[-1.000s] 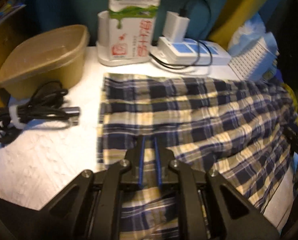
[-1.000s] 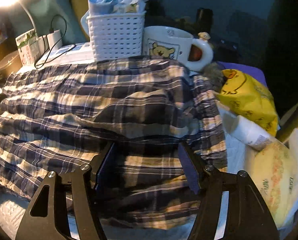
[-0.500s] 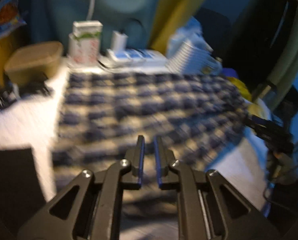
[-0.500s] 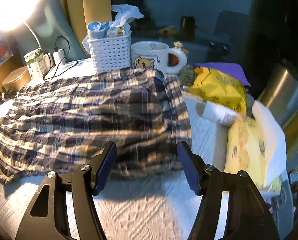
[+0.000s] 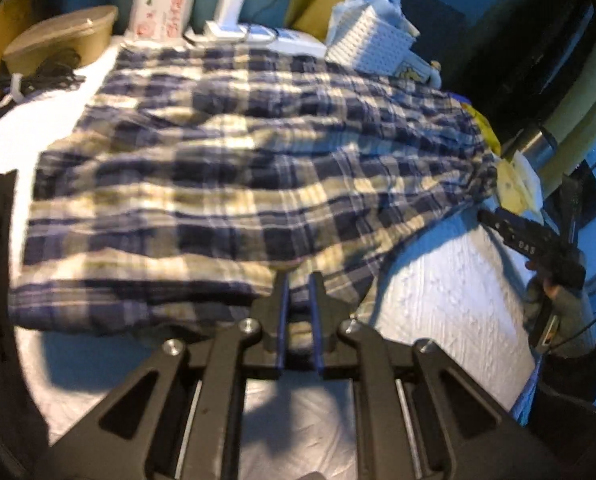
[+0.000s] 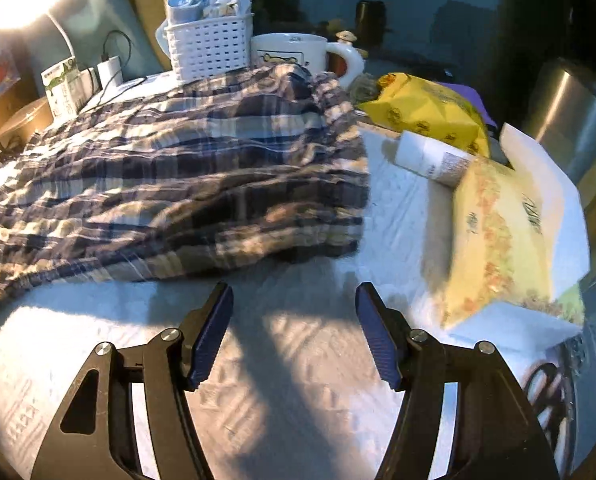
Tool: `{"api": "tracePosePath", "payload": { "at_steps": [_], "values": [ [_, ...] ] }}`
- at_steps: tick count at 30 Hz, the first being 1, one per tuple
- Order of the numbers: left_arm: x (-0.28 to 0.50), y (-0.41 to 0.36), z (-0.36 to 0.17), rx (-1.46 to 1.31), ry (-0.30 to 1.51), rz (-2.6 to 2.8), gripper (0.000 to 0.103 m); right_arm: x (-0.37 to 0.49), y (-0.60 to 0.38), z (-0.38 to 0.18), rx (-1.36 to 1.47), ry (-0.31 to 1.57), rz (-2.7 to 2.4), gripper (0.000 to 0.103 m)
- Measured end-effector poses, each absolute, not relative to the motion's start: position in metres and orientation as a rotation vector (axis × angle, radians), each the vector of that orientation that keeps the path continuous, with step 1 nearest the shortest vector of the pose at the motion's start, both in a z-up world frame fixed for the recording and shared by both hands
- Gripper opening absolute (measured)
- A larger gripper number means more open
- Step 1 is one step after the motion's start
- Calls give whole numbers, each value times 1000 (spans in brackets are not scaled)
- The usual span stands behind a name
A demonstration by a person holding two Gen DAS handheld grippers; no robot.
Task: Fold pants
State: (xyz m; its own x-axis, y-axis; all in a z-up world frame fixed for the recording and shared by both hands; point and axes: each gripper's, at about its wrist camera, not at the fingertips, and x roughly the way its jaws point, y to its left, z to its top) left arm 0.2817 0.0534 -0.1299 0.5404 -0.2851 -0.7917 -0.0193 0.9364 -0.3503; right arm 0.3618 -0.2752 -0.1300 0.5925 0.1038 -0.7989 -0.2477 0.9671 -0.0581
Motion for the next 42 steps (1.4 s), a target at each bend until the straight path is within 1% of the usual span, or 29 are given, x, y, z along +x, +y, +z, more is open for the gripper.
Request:
{"api": "tracePosePath", "payload": {
  "at_steps": [3,5,10,13,18,23,26,31,35,42],
  "values": [
    [276,67,-116,-331,944,-132,10,357,-283,-123,-129,907,216,67],
    [275,79,-104,-325,906,-92,10,355,-283,-121,-152,898,199,68],
    [280,112,-92,-322,855,2,10,360,-278,-112,-66,882,252,75],
    [284,129,-90,-322,836,47,10,365,-273,-115,-26,899,285,77],
    [291,145,-90,-291,811,98,10,378,-269,-124,95,940,324,78],
    [306,147,-99,-178,806,143,11,394,-269,-128,146,953,286,78],
    [314,157,-101,-181,794,161,11,405,-271,-128,182,945,268,78],
    [328,170,-96,-154,747,187,11,418,-269,-129,200,936,244,78],
    [341,176,-95,-128,759,186,11,426,-271,-128,218,937,208,78],
    [346,181,-95,-154,776,175,12,413,-277,-129,223,937,160,78]
  ]
}}
